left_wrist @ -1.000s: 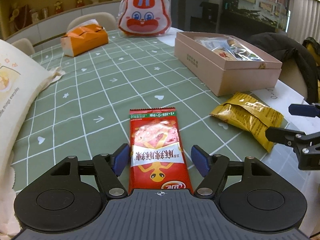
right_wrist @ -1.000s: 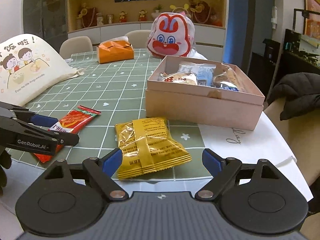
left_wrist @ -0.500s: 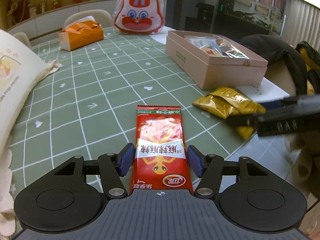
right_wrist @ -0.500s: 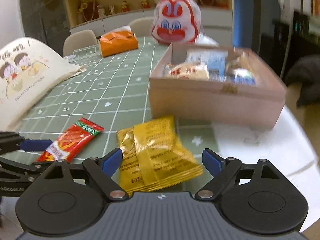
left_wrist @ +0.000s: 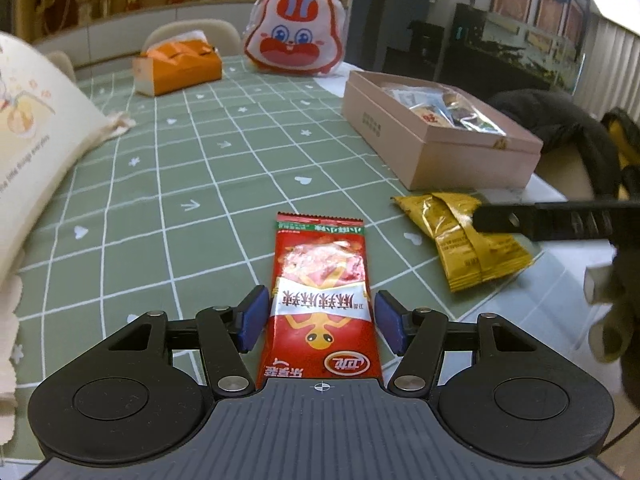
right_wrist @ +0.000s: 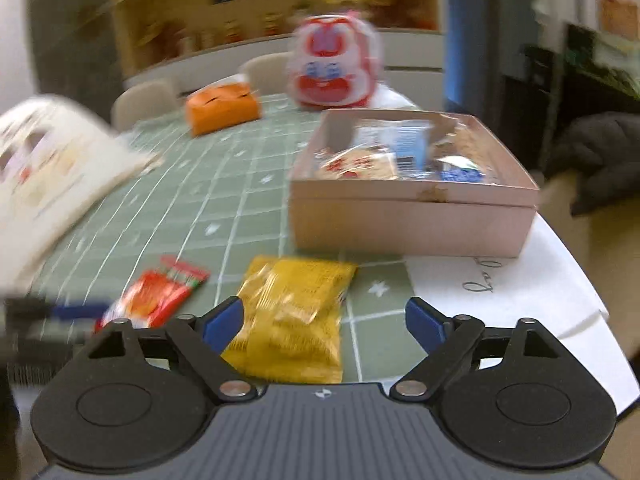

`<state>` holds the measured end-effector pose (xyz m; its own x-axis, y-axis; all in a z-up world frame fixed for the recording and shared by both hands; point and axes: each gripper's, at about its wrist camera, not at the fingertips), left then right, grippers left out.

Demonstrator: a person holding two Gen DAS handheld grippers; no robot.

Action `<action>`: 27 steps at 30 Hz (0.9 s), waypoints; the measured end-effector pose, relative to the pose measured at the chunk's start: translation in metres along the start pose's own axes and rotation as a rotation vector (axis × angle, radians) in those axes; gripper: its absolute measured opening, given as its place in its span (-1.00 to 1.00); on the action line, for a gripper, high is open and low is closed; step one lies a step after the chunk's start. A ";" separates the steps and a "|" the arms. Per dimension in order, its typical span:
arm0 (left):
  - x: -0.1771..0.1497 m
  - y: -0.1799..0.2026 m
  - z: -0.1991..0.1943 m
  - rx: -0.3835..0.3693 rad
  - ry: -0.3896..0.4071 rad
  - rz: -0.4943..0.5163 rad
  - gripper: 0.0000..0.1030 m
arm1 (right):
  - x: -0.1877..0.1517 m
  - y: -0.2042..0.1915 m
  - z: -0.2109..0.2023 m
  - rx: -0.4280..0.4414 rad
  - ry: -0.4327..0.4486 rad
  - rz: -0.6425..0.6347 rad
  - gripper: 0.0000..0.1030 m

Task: Organize snacks
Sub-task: 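Lift both packets and carry them toward the pink box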

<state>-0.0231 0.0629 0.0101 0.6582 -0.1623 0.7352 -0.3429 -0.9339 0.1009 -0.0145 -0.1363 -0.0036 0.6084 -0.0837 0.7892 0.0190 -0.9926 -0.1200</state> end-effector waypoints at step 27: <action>-0.008 0.008 -0.009 -0.032 0.022 0.000 -0.01 | -0.017 0.009 -0.015 -0.018 -0.065 -0.186 0.41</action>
<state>-0.0371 0.0600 0.0109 0.6432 -0.1551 0.7498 -0.3649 -0.9230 0.1220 -0.0364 -0.1456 -0.0095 0.6457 0.1061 0.7562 0.1215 -0.9920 0.0355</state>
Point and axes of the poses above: each gripper's, at about its wrist camera, not at the fingertips, and z roughly the way its jaws point, y to its right, x to its top, and after that the axes turned 3 degrees about -x, right-handed
